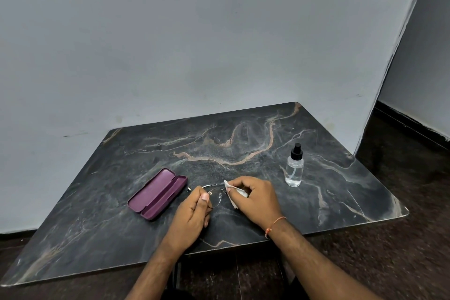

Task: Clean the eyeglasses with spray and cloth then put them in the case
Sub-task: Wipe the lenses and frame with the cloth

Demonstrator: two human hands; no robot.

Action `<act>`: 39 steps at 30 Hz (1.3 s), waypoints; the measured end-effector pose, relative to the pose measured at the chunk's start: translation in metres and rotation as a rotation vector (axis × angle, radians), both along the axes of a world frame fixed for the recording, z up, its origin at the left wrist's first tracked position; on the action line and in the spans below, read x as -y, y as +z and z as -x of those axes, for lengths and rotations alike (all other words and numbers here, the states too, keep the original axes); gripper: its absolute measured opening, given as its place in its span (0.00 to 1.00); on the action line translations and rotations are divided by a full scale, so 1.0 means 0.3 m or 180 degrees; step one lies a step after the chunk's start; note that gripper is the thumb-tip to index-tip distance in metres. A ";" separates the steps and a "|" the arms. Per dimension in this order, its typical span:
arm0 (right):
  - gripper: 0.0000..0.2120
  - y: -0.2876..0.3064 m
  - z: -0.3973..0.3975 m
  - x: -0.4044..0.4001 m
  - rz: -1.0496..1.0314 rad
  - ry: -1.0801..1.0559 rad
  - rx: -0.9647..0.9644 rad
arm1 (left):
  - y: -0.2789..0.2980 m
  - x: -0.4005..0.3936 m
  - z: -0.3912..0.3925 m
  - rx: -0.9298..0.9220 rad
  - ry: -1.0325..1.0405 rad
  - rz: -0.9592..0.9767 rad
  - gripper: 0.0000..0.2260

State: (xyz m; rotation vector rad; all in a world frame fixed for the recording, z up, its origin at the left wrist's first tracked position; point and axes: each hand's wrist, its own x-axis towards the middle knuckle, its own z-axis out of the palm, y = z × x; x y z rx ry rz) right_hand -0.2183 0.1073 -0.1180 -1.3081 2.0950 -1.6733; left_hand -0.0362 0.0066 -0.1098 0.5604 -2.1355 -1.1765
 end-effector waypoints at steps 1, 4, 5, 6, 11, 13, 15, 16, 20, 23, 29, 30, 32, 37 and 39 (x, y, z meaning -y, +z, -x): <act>0.05 0.001 0.000 0.002 -0.0031 -0.0077 0.0042 | 0.000 0.001 0.000 -0.0013 -0.0001 0.0003 0.20; 0.03 0.001 0.012 0.013 -0.0239 -0.0489 0.0136 | 0.003 0.006 -0.001 -0.0087 -0.0007 -0.0005 0.21; 0.04 0.001 0.017 0.016 -0.0317 -0.0604 0.0151 | 0.003 0.007 -0.002 -0.0108 -0.0005 -0.0020 0.22; 0.04 -0.001 0.021 0.019 -0.0378 -0.0664 0.0141 | 0.003 0.008 -0.002 -0.0123 0.0000 -0.0031 0.22; 0.03 -0.005 0.007 0.015 -0.0365 -0.0222 -0.0052 | 0.004 0.009 -0.002 -0.0206 0.0043 -0.0163 0.22; 0.04 -0.007 -0.002 0.007 -0.0277 -0.0015 -0.0156 | 0.002 0.013 -0.001 -0.0218 0.0074 -0.0236 0.21; 0.04 -0.004 -0.005 0.006 -0.0287 -0.0029 -0.0128 | 0.000 0.016 0.001 -0.0207 0.0084 -0.0282 0.20; 0.05 -0.003 -0.004 0.008 -0.0323 -0.0110 -0.0085 | 0.001 0.015 0.001 -0.0211 0.0080 -0.0306 0.19; 0.06 -0.002 0.013 0.019 -0.0336 -0.0537 0.0077 | 0.001 0.018 -0.001 -0.0229 0.0042 -0.0399 0.19; 0.04 -0.006 0.020 0.021 -0.0312 -0.0569 0.0062 | -0.003 0.023 0.001 -0.0216 0.0024 -0.0416 0.19; 0.05 -0.001 -0.006 0.004 -0.0067 -0.0006 -0.0222 | -0.013 0.030 0.006 -0.0198 0.0007 -0.0434 0.18; 0.05 0.000 -0.006 0.004 -0.0080 -0.0046 -0.0193 | -0.013 0.029 0.006 -0.0197 -0.0004 -0.0414 0.18; 0.06 0.004 0.003 0.008 -0.0139 -0.0308 -0.0004 | -0.013 0.027 0.006 -0.0204 -0.0028 -0.0362 0.20; 0.05 0.007 0.020 0.015 -0.0235 -0.0677 0.0141 | -0.007 0.019 0.002 -0.0165 -0.0067 -0.0227 0.22; 0.04 0.006 0.017 0.012 -0.0201 -0.0614 0.0103 | -0.005 0.015 0.003 -0.0123 -0.0038 -0.0196 0.21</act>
